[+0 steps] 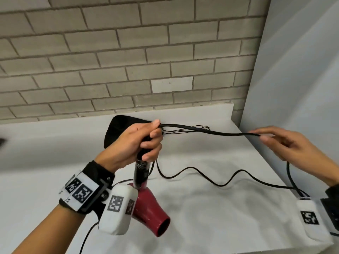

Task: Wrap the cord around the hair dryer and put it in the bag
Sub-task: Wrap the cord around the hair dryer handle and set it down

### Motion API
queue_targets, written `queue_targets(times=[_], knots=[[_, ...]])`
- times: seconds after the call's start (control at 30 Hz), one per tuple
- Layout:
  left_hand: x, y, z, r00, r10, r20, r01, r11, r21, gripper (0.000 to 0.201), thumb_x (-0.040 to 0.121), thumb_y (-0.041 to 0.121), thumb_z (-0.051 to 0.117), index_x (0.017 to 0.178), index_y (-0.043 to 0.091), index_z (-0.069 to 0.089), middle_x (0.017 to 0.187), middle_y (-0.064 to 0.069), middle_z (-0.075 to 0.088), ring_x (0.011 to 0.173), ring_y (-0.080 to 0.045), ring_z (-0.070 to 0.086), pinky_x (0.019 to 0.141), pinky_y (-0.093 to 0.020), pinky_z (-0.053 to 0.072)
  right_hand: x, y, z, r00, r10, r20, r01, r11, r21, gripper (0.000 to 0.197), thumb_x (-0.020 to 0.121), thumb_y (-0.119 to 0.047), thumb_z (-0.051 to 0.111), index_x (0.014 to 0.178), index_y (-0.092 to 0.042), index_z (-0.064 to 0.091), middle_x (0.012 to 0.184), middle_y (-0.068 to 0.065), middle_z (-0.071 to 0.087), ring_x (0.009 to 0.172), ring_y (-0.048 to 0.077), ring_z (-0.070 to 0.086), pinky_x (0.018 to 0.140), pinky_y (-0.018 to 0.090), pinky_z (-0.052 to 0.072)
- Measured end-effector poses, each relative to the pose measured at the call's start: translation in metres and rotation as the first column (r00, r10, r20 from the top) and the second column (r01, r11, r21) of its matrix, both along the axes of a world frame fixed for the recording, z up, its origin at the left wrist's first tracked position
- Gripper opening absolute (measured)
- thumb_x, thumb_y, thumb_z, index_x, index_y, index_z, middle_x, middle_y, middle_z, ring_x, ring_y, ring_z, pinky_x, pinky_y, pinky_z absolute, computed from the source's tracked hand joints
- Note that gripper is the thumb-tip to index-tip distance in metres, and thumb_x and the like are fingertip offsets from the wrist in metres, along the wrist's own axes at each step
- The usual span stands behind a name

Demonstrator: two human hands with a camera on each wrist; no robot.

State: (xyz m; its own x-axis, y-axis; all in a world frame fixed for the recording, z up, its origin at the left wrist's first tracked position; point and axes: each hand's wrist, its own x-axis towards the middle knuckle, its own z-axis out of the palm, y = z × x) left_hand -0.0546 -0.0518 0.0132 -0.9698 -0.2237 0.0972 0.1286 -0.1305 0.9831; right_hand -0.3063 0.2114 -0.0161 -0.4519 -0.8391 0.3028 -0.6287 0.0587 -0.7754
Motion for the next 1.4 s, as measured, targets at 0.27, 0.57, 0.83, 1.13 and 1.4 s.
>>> queue_targets(times=[0.27,0.57,0.83,1.13,1.4], knots=[[-0.013,0.016,-0.009,0.983,0.170,-0.072,-0.171,0.985,-0.001,0.031,0.095,0.028,0.040,0.069,0.013,0.052,0.045,0.006,0.033,0.043,-0.017,0.050,0.052,-0.023,0.044,0.059,-0.011,-0.041,0.516,0.018,-0.856,0.323,0.922,0.215,0.032,0.051,-0.011,0.086,0.077,-0.020,0.070,0.039,-0.002,0.056,0.026,0.029,0.047,0.035,0.019,0.021],[-0.024,0.026,-0.029,0.963,0.270,-0.003,-0.270,0.963,0.019,0.028,0.097,0.028,0.042,0.082,0.009,0.055,0.051,0.005,0.029,0.044,-0.013,0.039,0.050,-0.023,0.038,0.089,-0.011,-0.051,0.468,0.158,-0.869,0.044,0.979,0.201,0.023,0.089,-0.041,0.046,0.075,-0.023,0.053,0.062,-0.009,0.054,0.050,0.015,0.054,0.034,0.028,0.034],[-0.014,0.022,-0.042,0.945,0.325,0.049,-0.304,0.922,-0.241,0.032,0.100,0.033,0.036,0.075,0.014,0.045,0.055,0.004,0.032,0.050,-0.014,0.042,0.058,-0.027,0.037,0.081,-0.011,-0.032,0.681,-0.317,-0.660,0.267,0.947,-0.179,0.028,0.092,-0.029,0.044,0.079,-0.012,0.063,0.064,0.003,0.058,0.054,0.030,0.057,0.037,0.035,0.044],[-0.025,0.035,-0.048,0.982,0.184,0.040,-0.174,0.968,-0.184,0.030,0.100,0.027,0.037,0.078,0.012,0.051,0.062,-0.003,0.057,0.056,-0.019,0.049,0.058,-0.025,0.041,0.126,-0.046,-0.026,0.478,0.391,-0.786,-0.144,0.918,0.370,0.012,0.075,-0.020,0.049,0.074,-0.031,0.054,0.059,-0.012,0.059,0.047,0.012,0.057,0.040,0.020,0.002],[-0.033,0.054,-0.048,0.994,0.071,0.079,-0.068,0.997,-0.047,0.034,0.094,0.024,0.048,0.065,0.013,0.062,0.047,-0.003,0.041,0.042,-0.010,0.034,0.042,-0.019,0.032,0.135,-0.081,0.018,0.608,0.274,-0.745,-0.260,0.955,0.140,0.030,0.075,-0.017,0.041,0.080,-0.029,0.068,0.070,-0.013,0.071,0.051,0.017,0.059,0.038,0.018,0.024]])
